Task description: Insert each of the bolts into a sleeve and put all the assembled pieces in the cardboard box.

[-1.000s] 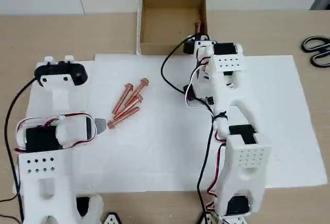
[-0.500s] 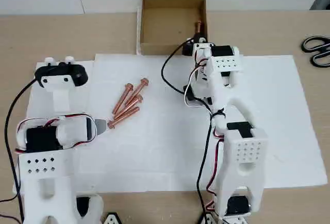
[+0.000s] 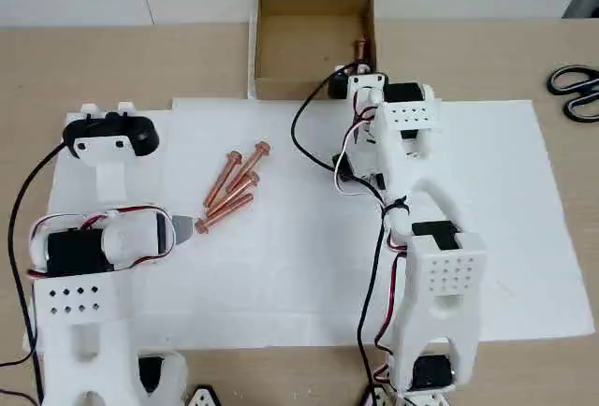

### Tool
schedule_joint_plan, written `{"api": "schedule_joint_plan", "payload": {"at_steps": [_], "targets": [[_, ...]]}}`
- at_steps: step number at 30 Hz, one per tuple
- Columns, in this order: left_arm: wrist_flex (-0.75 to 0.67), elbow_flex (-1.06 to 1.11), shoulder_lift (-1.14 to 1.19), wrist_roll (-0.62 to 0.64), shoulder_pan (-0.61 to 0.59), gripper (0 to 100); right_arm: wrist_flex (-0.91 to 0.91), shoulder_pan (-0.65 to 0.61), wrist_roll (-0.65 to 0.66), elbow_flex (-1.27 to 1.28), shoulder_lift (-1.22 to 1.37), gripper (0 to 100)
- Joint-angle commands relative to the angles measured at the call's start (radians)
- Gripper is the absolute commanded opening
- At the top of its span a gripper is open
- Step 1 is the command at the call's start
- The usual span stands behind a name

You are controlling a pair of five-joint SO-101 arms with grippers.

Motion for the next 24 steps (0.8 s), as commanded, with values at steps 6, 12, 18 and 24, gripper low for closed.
{"api": "schedule_joint_plan", "payload": {"at_steps": [6, 12, 18, 24], "targets": [[-0.021, -0.002, -0.009, -0.005, -0.005, 24, -0.030, 0.002, 0.009, -0.051, 0.067, 19.4], [-0.021, -0.001, -0.009, -0.005, -0.005, 24, -0.036, 0.033, 0.008, -0.051, 0.130, 19.0], [-0.026, 0.001, -0.009, -0.005, -0.005, 24, -0.010, 0.036, 0.008, -0.051, 0.125, 0.4], [-0.026, 0.001, -0.009, -0.005, -0.005, 24, 0.068, 0.036, 0.009, -0.057, 0.119, 0.4]]}}
